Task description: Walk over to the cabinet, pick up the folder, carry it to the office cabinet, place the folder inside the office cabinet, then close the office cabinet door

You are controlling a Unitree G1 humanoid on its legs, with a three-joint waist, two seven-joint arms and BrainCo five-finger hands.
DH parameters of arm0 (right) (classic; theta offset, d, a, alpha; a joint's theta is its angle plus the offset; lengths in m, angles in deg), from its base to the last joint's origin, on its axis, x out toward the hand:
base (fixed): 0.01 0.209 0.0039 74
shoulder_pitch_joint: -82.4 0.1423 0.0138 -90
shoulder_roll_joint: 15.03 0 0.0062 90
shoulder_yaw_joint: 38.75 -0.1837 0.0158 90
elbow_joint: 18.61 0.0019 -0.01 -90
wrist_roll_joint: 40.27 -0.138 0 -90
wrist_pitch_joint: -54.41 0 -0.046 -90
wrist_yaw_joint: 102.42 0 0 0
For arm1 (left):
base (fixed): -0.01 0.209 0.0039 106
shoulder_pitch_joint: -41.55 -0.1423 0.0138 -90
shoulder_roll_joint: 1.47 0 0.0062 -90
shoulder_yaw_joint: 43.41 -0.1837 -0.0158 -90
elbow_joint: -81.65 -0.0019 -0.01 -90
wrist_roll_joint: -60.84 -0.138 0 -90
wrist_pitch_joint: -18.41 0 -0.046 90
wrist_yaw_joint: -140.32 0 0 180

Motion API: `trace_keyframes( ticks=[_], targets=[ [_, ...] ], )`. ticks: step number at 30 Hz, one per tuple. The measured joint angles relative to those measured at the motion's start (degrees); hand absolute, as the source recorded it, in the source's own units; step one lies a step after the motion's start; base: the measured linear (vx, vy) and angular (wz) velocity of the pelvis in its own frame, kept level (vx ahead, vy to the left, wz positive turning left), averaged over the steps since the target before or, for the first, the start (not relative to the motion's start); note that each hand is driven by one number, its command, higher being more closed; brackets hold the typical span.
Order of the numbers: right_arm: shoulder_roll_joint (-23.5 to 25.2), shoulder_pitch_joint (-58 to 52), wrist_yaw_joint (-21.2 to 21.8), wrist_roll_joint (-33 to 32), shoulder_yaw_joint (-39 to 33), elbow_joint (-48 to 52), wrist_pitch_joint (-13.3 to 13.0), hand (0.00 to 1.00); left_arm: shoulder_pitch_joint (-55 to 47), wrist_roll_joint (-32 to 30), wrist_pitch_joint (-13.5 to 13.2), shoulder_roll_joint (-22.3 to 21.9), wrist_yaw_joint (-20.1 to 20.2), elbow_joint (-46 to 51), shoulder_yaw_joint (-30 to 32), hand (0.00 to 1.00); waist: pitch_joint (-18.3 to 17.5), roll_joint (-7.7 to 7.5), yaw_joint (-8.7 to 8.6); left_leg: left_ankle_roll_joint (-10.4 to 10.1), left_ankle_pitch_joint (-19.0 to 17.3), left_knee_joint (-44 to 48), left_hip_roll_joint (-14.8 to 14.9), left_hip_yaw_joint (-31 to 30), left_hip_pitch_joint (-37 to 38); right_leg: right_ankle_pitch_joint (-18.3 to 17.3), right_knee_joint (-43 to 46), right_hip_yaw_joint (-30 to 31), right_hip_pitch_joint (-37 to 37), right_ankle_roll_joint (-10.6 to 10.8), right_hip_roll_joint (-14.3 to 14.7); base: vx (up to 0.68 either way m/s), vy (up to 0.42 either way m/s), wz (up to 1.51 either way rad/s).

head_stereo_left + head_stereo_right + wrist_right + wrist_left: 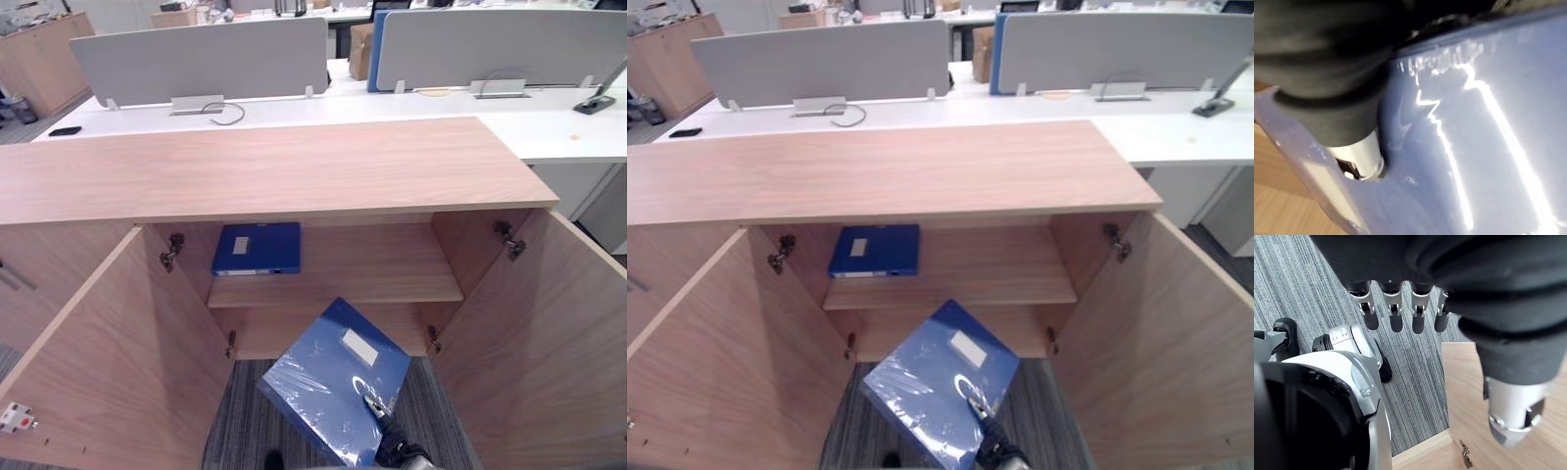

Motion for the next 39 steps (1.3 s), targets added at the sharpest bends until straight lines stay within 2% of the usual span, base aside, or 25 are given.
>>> trace_keyframes(
  ticks=[4,6,8,11,14,15,18,19,20,21,22,24,28,29,30,32,33,35,36,38,39],
  targets=[
    [0.7,0.7,-1.8,-1.0,-2.9,-0.3,0.0,1.00,1.0,2.4,-0.6,0.3,-0.5,0.1,-1.8,0.00,1.8,-0.11,0.46,-0.1,-1.9,3.4,-0.4,0.2,-0.8,-1.0,1.2,-0.8,0.4,0.3,-0.9,0.06,-0.023,0.07],
    [0.6,1.1,-3.1,-1.5,-5.3,0.2,-0.5,1.00,2.0,4.5,-1.0,0.0,-1.5,1.2,-2.5,0.00,4.4,-0.06,0.64,0.6,-5.2,12.7,-1.3,1.7,-3.8,-1.2,1.5,-1.4,2.0,0.7,-2.4,0.00,0.021,0.07],
    [0.6,1.0,-3.9,-3.5,-6.4,1.9,-1.1,1.00,2.0,5.7,-1.0,-0.1,-1.9,2.1,-3.0,0.00,5.2,0.01,1.08,1.1,-5.8,16.7,-1.8,4.1,-5.4,-1.5,2.3,-1.1,2.3,1.1,-3.6,0.00,0.043,-0.04],
    [0.7,1.1,-4.0,-4.4,-8.1,4.8,-1.8,1.00,2.0,5.8,-1.1,-0.4,-2.2,2.6,-3.1,0.00,5.3,0.10,1.47,1.1,-5.8,17.2,-1.9,5.8,-5.6,-1.9,3.1,-0.2,1.4,1.3,-4.4,-0.01,0.065,-0.12],
    [0.7,1.0,-4.0,-6.4,-9.9,9.2,-2.9,1.00,2.5,5.8,-1.1,-0.7,-2.4,3.6,-2.6,0.00,6.9,0.00,1.61,1.0,-5.8,31.3,-1.1,7.3,-12.9,-2.6,3.2,1.4,1.4,0.6,-5.5,-0.07,0.069,-0.18],
    [0.8,0.9,-4.1,-7.1,-10.1,9.4,-3.5,1.00,2.4,5.8,-1.2,-1.3,-2.5,3.9,-1.6,0.00,6.8,0.26,2.21,1.5,-7.1,35.2,-0.1,8.0,-15.0,-2.6,3.4,2.1,1.4,0.6,-5.7,-0.03,0.090,-0.37],
    [1.1,-0.1,-5.1,-8.0,-10.9,10.0,-4.8,1.00,1.9,6.3,-1.3,-2.0,-2.9,3.9,0.0,0.00,6.7,0.35,2.58,1.5,-7.7,30.2,1.9,7.9,-15.2,-3.4,4.8,4.2,1.1,2.2,-5.6,0.05,0.126,-0.39],
    [1.1,-0.2,-5.6,-8.3,-10.9,10.1,-5.4,1.00,1.7,6.3,-1.3,-2.4,-3.2,3.8,0.7,0.00,6.4,0.62,2.61,1.0,-6.2,25.7,1.9,7.2,-14.3,-4.0,5.2,5.0,1.0,3.2,-5.6,0.17,0.243,-0.42],
    [1.2,-0.2,-5.8,-8.4,-11.0,10.1,-5.6,1.00,1.4,6.3,-1.3,-2.5,-3.2,3.8,0.9,0.00,6.1,0.73,2.66,1.4,-7.0,23.5,1.7,6.9,-13.4,-4.3,5.3,5.4,1.0,3.7,-5.8,0.24,0.279,-0.28],
    [1.5,-0.3,-6.0,-8.7,-11.1,10.1,-5.8,1.00,1.5,6.2,-1.3,-2.3,-3.2,3.7,1.3,0.00,5.5,0.33,2.63,1.8,-8.0,21.2,0.7,7.1,-12.2,-4.4,5.1,5.6,1.0,4.2,-6.6,0.26,0.270,-0.13],
    [2.5,-0.6,-6.2,-9.1,-12.8,11.2,-5.7,1.00,1.7,5.4,-1.4,-1.3,-3.2,3.8,1.3,0.00,4.2,-0.98,2.83,2.6,-7.2,18.4,-1.6,8.0,-12.2,-3.2,3.8,5.4,0.0,5.2,-8.5,0.26,0.244,-0.04],
    [3.5,0.1,-6.2,-9.2,-13.5,12.6,-6.0,1.00,1.8,3.8,-1.4,-1.4,-3.5,3.4,1.3,0.00,3.4,-0.69,2.86,3.7,-6.6,15.0,-4.4,9.6,-10.9,-1.2,2.7,5.6,-0.2,7.0,-11.0,0.24,0.193,-0.13],
    [4.5,0.4,-6.1,-9.2,-13.0,10.0,-5.7,1.00,1.2,0.2,-1.3,-0.7,-3.7,0.9,-0.9,0.00,-0.5,0.69,3.47,4.8,-6.0,7.9,-7.3,11.4,-5.3,2.6,2.5,8.5,-0.1,7.8,-13.6,0.24,0.191,-0.35],
    [3.9,0.4,-6.2,-8.8,-13.2,8.7,-5.8,1.00,1.1,-0.2,-1.3,-0.7,-3.6,0.6,-1.4,0.00,-1.4,1.19,4.03,5.4,-6.4,6.8,-8.6,11.5,-4.0,2.7,4.7,9.0,-1.3,7.8,-15.3,0.22,0.167,-0.39],
    [3.6,0.4,-6.2,-8.8,-13.3,8.5,-5.9,1.00,1.1,-0.2,-1.4,-0.7,-3.6,0.5,-1.5,0.00,-1.6,1.39,4.24,5.6,-6.5,6.5,-8.9,11.5,-3.8,2.7,5.5,9.3,-1.8,7.8,-15.6,0.20,0.178,-0.41],
    [1.6,-0.5,-6.3,-8.1,-14.7,7.4,-6.1,1.00,1.2,-0.5,-1.4,-1.9,-3.6,0.3,-1.8,0.00,-2.4,3.66,4.42,7.5,-7.8,5.7,-10.7,11.4,-1.4,3.1,16.9,10.3,-6.7,6.9,-18.8,0.19,0.243,-0.23],
    [1.6,-0.9,-6.3,-8.1,-15.1,7.4,-6.1,1.00,1.2,-0.6,-1.4,-2.0,-3.6,0.3,-1.8,0.00,-2.4,3.92,4.30,7.8,-8.0,5.6,-11.0,11.4,-0.7,3.7,19.7,10.0,-7.7,5.8,-19.5,0.17,0.226,-0.07],
    [1.6,-1.3,-6.4,-8.1,-15.2,7.4,-6.1,1.00,1.2,-1.1,-1.3,-2.3,-3.6,0.0,-2.0,0.00,-2.5,4.86,4.13,8.4,-8.7,5.5,-10.9,11.4,1.3,6.1,26.7,8.7,-10.1,1.2,-21.0,0.12,0.180,-0.09],
    [1.8,-1.2,-6.3,-8.0,-14.4,7.8,-6.1,1.00,1.2,-1.8,-1.1,-2.1,-3.5,-0.1,-2.2,0.00,-2.2,5.05,3.61,8.8,-9.0,5.4,-10.7,11.7,2.6,6.9,31.8,6.2,-11.8,-0.5,-22.3,0.12,0.180,-0.10],
    [2.5,-0.5,-6.2,-7.8,-13.9,8.5,-5.9,1.00,1.4,-2.7,-1.0,-1.8,-3.5,0.0,-2.8,0.00,-1.1,5.47,2.85,9.4,-9.4,5.4,-9.7,11.1,4.2,2.9,35.2,3.3,-13.3,1.1,-21.5,0.04,0.052,0.01],
    [2.8,-0.6,-6.2,-7.9,-13.9,9.7,-5.7,1.00,1.6,-3.2,-1.0,-1.5,-3.5,0.0,-3.6,0.00,0.4,5.77,2.60,9.2,-10.1,6.1,-8.2,10.2,5.4,-1.3,34.4,3.0,-14.0,1.9,-18.4,-0.04,-0.063,0.15]
  ],
)
